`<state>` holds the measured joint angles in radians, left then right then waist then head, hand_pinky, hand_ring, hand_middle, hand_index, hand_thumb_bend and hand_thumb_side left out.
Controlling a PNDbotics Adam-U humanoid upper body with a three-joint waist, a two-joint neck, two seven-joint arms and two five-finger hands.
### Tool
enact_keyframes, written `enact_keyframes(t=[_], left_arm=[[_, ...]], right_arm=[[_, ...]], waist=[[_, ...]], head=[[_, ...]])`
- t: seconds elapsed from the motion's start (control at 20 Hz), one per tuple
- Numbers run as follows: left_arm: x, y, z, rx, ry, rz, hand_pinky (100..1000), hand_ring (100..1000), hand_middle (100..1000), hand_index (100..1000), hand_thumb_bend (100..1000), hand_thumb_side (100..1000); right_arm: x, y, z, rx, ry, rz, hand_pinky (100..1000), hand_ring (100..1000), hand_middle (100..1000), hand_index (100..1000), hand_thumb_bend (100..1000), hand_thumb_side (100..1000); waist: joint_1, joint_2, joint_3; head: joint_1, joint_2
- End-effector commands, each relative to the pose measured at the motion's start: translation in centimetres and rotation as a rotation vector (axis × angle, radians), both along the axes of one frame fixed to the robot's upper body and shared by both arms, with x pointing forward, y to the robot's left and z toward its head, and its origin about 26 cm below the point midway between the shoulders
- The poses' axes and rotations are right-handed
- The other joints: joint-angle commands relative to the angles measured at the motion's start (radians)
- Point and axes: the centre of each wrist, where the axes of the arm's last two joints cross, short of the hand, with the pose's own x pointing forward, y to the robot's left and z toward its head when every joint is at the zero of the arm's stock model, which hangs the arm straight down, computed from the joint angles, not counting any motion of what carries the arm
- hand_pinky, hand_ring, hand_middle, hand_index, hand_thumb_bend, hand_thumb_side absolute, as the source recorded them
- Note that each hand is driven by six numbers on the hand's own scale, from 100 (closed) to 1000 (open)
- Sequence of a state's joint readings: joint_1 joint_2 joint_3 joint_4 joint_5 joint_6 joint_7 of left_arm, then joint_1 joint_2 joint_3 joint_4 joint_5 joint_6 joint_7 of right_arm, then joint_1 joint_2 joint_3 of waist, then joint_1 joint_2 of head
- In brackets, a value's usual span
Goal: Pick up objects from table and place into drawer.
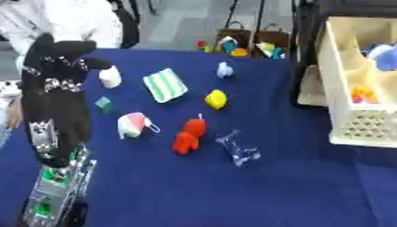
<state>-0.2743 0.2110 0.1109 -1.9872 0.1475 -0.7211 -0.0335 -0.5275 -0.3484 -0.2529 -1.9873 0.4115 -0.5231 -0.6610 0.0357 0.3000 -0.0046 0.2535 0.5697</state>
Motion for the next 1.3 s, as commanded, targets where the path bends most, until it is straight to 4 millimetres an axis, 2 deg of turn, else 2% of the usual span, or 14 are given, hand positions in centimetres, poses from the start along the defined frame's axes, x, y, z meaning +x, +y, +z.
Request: enact_keyframes(t=[0.05, 0.25, 0.45, 0.65, 1.05, 1.3], left_arm=[[-0.1, 0.3, 0.7, 0.015, -0.023, 0.010, 618, 765, 703, 901, 142, 739], [-0.6, 1.9, 0.6, 0.066, -0.026, 0.086, 614, 761, 723, 924, 120, 705], [-1.8, 4.8, -0.1, 0.218, -0.039, 0.215, 619, 760, 735, 949, 100, 651], [-2.7, 6.6, -0.6, 0.340, -0.051, 0.304, 629, 769, 745, 971, 100, 609], [-4.1, 8.6, -1.1, 0.590, -0.029, 0.452, 653, 803, 779, 977, 100, 591], [-5.0, 9.5, -1.8, 0.758, 0.032, 0.573, 713, 860, 833, 999, 100, 566]], right_arm=[[-0.3, -0.1, 0.8, -0.012, -0.036, 0.000, 618, 647, 657, 769, 100, 831], [-0.3, -0.1, 0.7, -0.014, -0.034, -0.001, 618, 647, 657, 769, 100, 830], [-0.4, -0.1, 0.7, -0.019, -0.029, -0.002, 618, 647, 657, 769, 100, 830], [-0.4, -0.1, 0.7, -0.023, -0.026, 0.000, 618, 647, 657, 769, 100, 829], [-0.4, 0.0, 0.7, -0.030, -0.022, 0.007, 619, 648, 657, 769, 100, 829], [-0.3, 0.0, 0.7, -0.035, -0.021, 0.011, 619, 648, 657, 769, 100, 829]], waist=[[-0.002, -0.013, 0.000], [0.000, -0.015, 0.001], [0.007, -0.020, -0.001], [0.013, -0.025, -0.003], [0.022, -0.028, -0.013], [0.026, -0.030, -0.020]], head=[[0.011, -0.007], [0.013, -0.004], [0.013, 0.002], [0.015, 0.005], [0.025, 0.008], [0.032, 0.009]])
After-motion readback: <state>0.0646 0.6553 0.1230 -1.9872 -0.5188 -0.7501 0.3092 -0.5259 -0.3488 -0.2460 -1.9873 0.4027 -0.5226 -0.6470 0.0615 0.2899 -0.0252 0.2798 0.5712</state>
